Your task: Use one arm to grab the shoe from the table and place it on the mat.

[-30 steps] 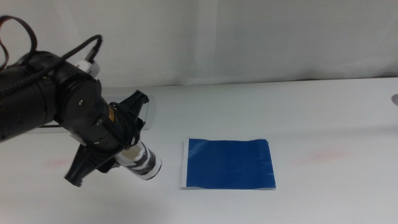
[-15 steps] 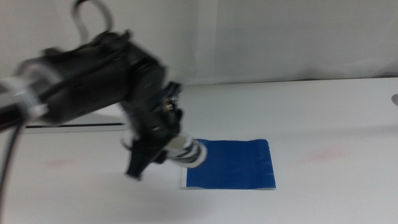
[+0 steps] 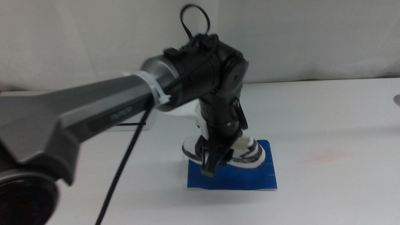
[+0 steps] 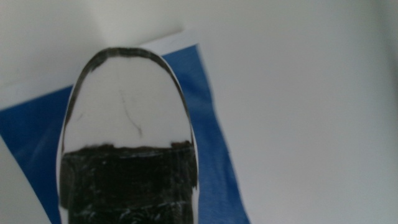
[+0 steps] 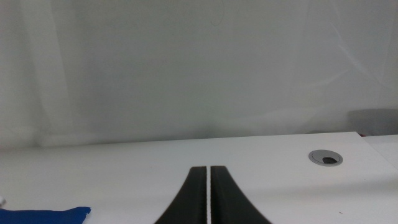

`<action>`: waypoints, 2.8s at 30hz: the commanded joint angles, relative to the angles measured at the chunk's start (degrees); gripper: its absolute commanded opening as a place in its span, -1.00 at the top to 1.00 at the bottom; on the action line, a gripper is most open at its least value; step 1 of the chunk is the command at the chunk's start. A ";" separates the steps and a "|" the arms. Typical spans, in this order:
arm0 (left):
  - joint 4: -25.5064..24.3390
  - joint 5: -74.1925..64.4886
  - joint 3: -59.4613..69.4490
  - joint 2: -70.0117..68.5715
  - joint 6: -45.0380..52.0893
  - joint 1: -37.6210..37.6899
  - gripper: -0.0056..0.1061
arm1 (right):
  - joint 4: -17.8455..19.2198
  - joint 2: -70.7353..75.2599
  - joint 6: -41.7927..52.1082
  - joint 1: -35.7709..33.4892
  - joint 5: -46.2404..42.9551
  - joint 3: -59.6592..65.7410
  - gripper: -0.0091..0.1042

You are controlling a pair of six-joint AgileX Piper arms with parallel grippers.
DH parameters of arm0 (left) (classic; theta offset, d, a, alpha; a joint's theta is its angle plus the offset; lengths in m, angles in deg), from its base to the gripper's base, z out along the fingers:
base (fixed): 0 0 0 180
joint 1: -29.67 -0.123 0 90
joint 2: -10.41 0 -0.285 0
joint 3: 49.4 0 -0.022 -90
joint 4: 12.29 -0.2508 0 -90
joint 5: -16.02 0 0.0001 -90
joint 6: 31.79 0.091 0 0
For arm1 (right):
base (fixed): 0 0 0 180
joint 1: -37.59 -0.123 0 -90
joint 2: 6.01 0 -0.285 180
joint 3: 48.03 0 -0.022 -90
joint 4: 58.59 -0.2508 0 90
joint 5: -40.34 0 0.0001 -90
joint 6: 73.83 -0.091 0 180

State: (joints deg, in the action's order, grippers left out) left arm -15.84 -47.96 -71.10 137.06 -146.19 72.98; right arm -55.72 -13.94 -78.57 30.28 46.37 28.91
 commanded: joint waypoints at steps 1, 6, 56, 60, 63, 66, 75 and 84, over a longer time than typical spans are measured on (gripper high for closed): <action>1.50 -1.07 -1.05 1.51 -1.71 0.19 0.95 | 0.42 2.00 0.24 -0.04 -0.37 2.35 0.88; 2.48 -0.03 -1.05 2.91 -4.05 0.19 0.95 | 0.42 2.00 0.24 -0.04 -0.37 2.35 0.88; 1.17 11.11 -1.05 8.70 -3.51 0.09 -0.19 | 0.42 2.00 0.24 -0.04 -0.37 2.35 0.88; 1.02 12.16 -1.05 8.70 -3.49 0.09 -0.42 | 0.42 2.00 0.24 -0.04 -0.37 2.35 0.88; 1.02 12.66 -1.05 8.70 -3.49 0.09 -0.42 | 0.42 2.00 0.24 -0.04 -0.37 2.35 0.88; 1.02 12.80 -1.05 8.70 -3.49 0.09 -0.42 | 0.42 2.00 0.24 -0.04 -0.37 2.35 0.88; 1.02 9.41 -1.05 4.95 -2.54 0.09 -0.41 | 0.42 2.00 0.24 -0.04 -0.37 2.35 0.88; -5.02 5.25 -1.05 -2.33 -0.65 0.09 -0.41 | 0.42 2.00 0.24 -0.04 -0.37 2.35 0.88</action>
State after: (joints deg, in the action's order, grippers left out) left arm -19.31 -40.77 -71.78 136.82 -146.83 72.98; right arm -55.72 -13.94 -78.41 30.28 46.37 28.91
